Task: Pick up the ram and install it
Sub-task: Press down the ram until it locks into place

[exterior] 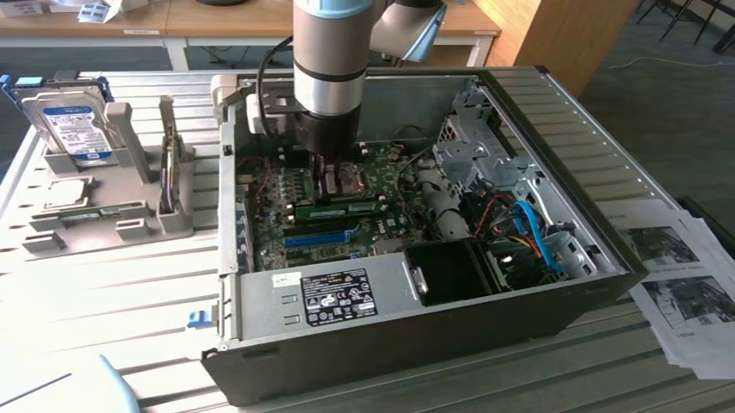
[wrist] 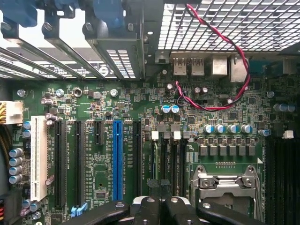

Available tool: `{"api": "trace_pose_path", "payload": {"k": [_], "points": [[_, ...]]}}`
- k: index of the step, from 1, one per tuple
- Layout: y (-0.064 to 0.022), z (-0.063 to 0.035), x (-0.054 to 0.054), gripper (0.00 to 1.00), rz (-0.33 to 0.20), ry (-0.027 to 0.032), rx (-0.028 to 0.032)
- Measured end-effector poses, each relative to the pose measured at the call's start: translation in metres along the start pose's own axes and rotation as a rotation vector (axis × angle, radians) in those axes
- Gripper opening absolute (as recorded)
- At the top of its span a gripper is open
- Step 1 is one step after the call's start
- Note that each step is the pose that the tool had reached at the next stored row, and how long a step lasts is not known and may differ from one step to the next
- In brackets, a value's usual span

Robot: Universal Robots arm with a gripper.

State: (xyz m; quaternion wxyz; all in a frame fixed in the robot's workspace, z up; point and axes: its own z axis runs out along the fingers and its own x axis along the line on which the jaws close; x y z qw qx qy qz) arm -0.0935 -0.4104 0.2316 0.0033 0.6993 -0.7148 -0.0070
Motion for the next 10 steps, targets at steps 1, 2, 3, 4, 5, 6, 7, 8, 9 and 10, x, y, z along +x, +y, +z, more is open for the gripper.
{"api": "trace_pose_path", "payload": {"k": [1,2,3,4,5,6,7,8,9,10], "points": [[0.0000,0.0005,0.0000,0.09,0.000,0.0000,0.0000],[0.0000,0.0010,0.0000,0.09,0.000,0.0000,0.0000],[0.0000,0.0015,0.0000,0.09,0.000,0.0000,0.0000],[0.0000,0.0017,0.0001,0.09,0.000,0.0002,-0.0001],[0.0000,0.0017,0.0000,0.09,0.000,0.0002,-0.0002],[0.0000,0.0017,0.0001,0.09,0.000,0.0002,-0.0001],[0.0000,0.0017,0.0000,0.09,0.000,0.0002,-0.0001],[0.0000,0.0018,0.0000,0.09,0.000,0.0001,-0.0001],[0.0000,0.0022,0.0000,0.09,0.000,-0.0001,0.0001],[0.0000,0.0026,0.0000,0.09,0.000,-0.0002,0.0001]]}}
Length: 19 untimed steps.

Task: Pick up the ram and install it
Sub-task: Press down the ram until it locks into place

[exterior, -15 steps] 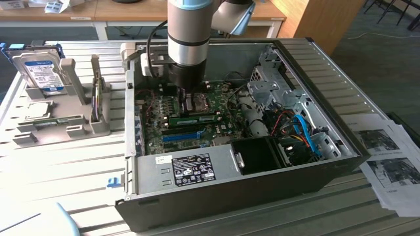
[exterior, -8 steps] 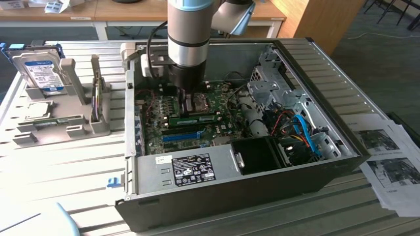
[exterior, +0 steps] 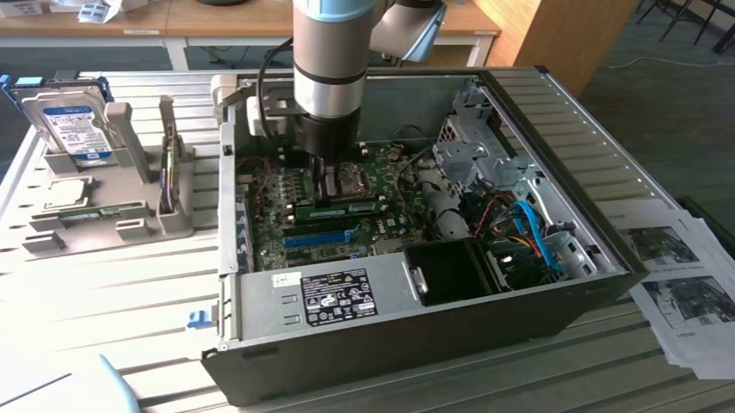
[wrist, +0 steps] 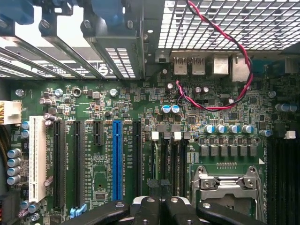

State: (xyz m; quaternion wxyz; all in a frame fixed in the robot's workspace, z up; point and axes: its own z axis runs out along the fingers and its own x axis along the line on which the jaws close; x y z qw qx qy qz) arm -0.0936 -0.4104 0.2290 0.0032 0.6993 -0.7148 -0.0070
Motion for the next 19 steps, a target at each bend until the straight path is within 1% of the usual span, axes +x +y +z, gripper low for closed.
{"api": "trace_pose_path", "payload": {"k": [19], "points": [[0.0000,0.0038,0.0002,0.09,0.000,0.0002,-0.0002]]}}
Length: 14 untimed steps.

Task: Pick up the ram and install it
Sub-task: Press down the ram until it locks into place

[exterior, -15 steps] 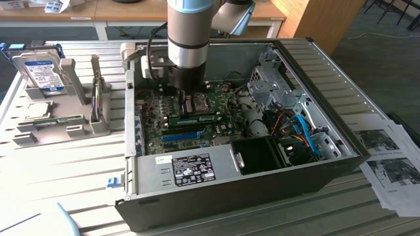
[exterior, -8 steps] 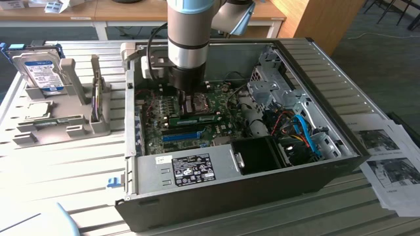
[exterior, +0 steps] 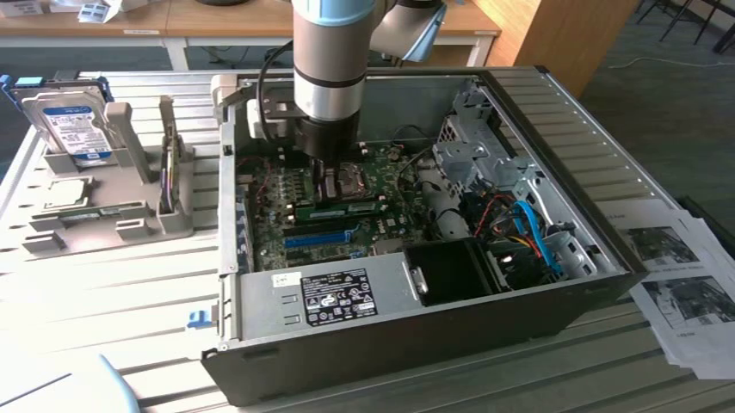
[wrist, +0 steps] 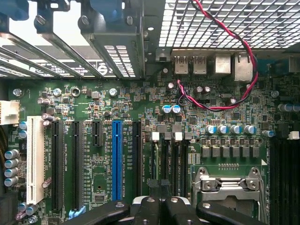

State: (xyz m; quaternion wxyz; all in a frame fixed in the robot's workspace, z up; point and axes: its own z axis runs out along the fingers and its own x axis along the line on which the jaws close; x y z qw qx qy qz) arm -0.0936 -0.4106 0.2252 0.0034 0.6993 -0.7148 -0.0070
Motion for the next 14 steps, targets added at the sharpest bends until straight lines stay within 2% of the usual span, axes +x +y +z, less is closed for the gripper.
{"api": "trace_pose_path", "payload": {"k": [14], "points": [[0.0000,0.0019,0.0007,0.09,0.000,-0.0001,-0.0001]]}}
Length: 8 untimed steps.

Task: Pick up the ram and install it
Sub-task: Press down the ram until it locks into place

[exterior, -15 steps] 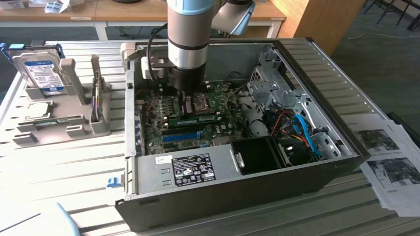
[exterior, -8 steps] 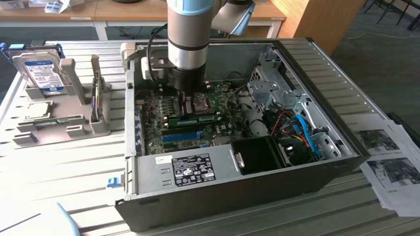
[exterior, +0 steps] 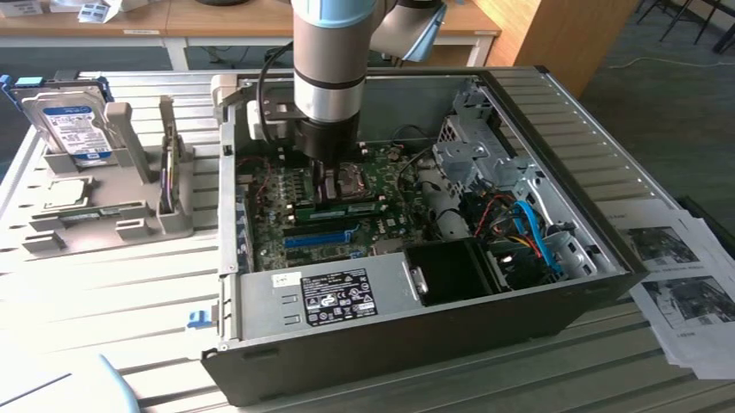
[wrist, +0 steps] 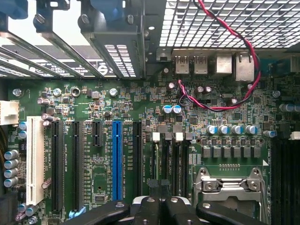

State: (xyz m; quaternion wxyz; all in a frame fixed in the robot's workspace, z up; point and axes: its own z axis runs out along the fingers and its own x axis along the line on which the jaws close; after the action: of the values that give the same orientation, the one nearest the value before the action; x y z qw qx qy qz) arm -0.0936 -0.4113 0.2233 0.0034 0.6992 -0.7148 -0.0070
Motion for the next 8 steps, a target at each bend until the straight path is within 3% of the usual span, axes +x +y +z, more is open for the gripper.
{"api": "trace_pose_path", "payload": {"k": [8], "points": [[-0.0001,0.0011,0.0001,0.09,0.000,-0.0002,0.0001]]}}
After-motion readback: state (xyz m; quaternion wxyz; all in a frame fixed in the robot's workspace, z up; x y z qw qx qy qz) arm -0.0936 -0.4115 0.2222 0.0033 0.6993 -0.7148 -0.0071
